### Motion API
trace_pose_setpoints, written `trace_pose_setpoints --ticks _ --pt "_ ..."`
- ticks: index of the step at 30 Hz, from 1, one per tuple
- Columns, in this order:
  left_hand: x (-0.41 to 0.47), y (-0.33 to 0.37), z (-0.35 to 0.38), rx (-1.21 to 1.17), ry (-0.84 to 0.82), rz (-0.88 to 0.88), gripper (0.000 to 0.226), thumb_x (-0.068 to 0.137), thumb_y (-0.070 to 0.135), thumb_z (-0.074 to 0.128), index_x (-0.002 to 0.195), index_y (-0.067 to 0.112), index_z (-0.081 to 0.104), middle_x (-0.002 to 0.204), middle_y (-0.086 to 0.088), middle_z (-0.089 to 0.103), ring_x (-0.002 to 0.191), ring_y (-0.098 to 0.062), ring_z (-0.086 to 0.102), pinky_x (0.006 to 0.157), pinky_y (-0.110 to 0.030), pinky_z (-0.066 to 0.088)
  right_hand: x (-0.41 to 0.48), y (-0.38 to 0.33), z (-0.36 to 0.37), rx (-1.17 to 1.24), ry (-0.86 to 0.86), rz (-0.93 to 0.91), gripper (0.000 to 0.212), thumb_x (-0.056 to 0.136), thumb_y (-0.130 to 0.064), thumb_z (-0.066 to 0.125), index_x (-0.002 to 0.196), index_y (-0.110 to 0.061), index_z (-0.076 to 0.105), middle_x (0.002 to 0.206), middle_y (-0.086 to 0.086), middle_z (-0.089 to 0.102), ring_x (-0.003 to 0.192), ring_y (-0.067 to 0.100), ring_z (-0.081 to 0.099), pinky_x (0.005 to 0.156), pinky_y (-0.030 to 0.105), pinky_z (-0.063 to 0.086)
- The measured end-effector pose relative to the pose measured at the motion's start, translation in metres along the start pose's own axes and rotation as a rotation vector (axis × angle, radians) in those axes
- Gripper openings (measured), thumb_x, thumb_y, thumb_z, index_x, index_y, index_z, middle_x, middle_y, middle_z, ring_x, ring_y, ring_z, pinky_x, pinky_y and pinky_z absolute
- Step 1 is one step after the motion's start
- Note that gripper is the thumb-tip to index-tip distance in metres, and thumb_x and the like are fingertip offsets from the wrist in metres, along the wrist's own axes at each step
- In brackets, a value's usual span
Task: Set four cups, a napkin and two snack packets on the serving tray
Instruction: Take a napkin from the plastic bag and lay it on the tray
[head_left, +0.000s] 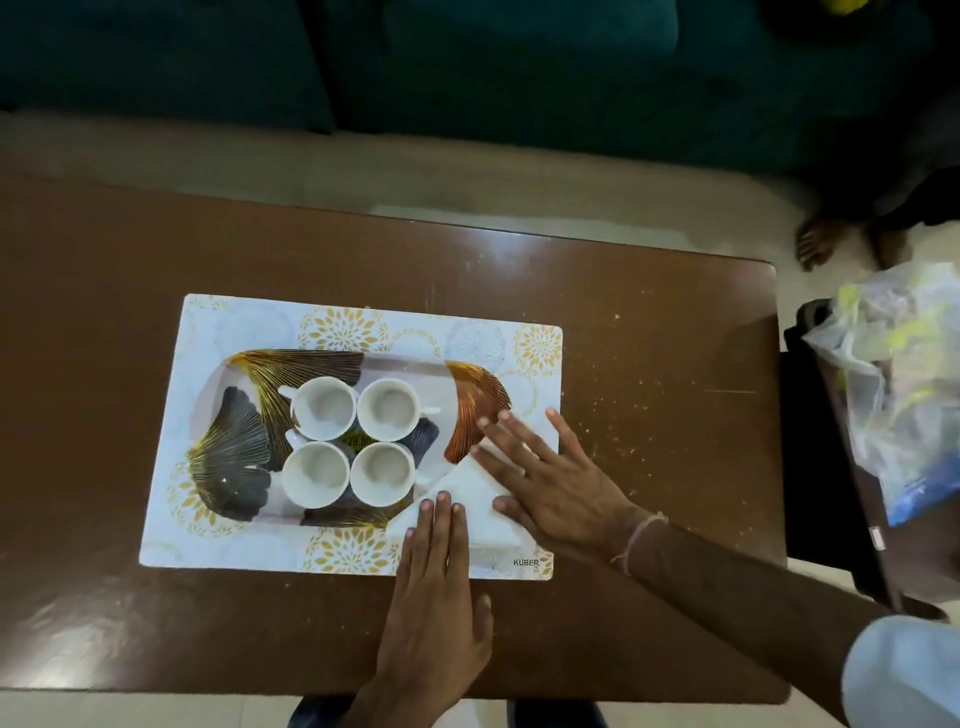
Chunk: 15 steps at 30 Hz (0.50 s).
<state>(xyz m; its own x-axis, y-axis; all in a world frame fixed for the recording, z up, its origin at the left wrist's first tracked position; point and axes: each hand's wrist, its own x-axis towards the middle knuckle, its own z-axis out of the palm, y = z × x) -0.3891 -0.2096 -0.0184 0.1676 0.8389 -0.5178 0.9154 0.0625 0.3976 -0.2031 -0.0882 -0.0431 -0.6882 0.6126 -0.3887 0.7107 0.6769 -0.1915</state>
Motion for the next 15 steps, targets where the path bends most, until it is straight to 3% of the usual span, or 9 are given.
trace_pose_setpoints --ticks 2,4,5,7,9,12,15 --pt "0.001 0.001 -0.004 0.028 -0.026 -0.017 0.096 0.090 0.048 0.041 0.150 0.020 -0.028 0.162 -0.003 -0.030 0.150 -0.021 -0.029 0.123 -0.038 -0.011 0.003 0.007 -0.003 0.005 0.012 0.064 0.061 0.105 -0.053 0.022 0.159 -0.025 0.018 0.169 0.006 0.005 0.156 0.027 0.001 0.120 0.064 0.009" --pt "0.001 0.003 -0.006 0.005 -0.026 -0.032 0.094 0.092 0.049 0.040 0.149 0.022 -0.029 0.162 -0.001 -0.029 0.151 -0.021 -0.026 0.124 -0.039 -0.009 0.004 0.010 -0.005 0.006 0.012 0.088 0.061 0.105 -0.054 0.021 0.159 -0.026 0.016 0.169 0.005 0.004 0.156 0.028 0.002 0.119 0.065 0.009" --pt "0.002 0.006 -0.009 -0.030 -0.007 -0.038 0.092 0.092 0.047 0.044 0.153 0.021 -0.020 0.165 -0.001 -0.020 0.153 -0.021 -0.019 0.126 -0.041 -0.003 0.004 0.010 -0.005 0.015 0.014 0.093 0.061 0.105 -0.054 0.021 0.159 -0.026 0.016 0.169 0.005 0.005 0.156 0.029 0.002 0.119 0.065 0.009" --pt "0.003 0.012 -0.018 -0.132 0.066 -0.028 0.085 0.088 0.040 0.057 0.158 0.015 0.016 0.167 -0.006 0.014 0.155 -0.027 0.010 0.124 -0.048 0.019 0.006 0.008 -0.007 0.059 0.026 0.107 0.061 0.104 -0.056 0.019 0.159 -0.027 0.017 0.169 0.005 0.005 0.156 0.029 0.004 0.119 0.064 0.006" --pt "0.007 0.017 -0.024 -0.185 0.168 -0.006 0.071 0.083 0.037 0.065 0.147 0.013 0.046 0.155 -0.008 0.045 0.144 -0.031 0.040 0.115 -0.050 0.036 0.009 0.008 -0.013 0.128 0.051 0.143 0.060 0.104 -0.056 0.018 0.158 -0.029 0.019 0.169 0.004 0.006 0.156 0.028 0.008 0.120 0.061 0.006" --pt "0.023 0.025 -0.033 -0.270 0.237 0.000 0.060 0.083 0.040 0.065 0.137 0.014 0.057 0.140 -0.008 0.059 0.128 -0.028 0.055 0.108 -0.046 0.044 0.014 0.009 -0.025 0.242 0.114 0.218 0.056 0.104 -0.055 0.022 0.153 -0.029 0.031 0.167 0.002 0.014 0.152 0.027 0.020 0.118 0.058 0.016" --pt "0.047 0.034 -0.045 -0.343 0.214 0.034 0.056 0.088 0.043 0.061 0.137 0.016 0.054 0.140 -0.005 0.058 0.128 -0.021 0.053 0.109 -0.036 0.042 0.017 0.016 -0.034 0.352 0.196 0.274 0.050 0.104 -0.051 0.026 0.147 -0.027 0.038 0.164 0.001 0.023 0.144 0.025 0.030 0.113 0.051 0.026"
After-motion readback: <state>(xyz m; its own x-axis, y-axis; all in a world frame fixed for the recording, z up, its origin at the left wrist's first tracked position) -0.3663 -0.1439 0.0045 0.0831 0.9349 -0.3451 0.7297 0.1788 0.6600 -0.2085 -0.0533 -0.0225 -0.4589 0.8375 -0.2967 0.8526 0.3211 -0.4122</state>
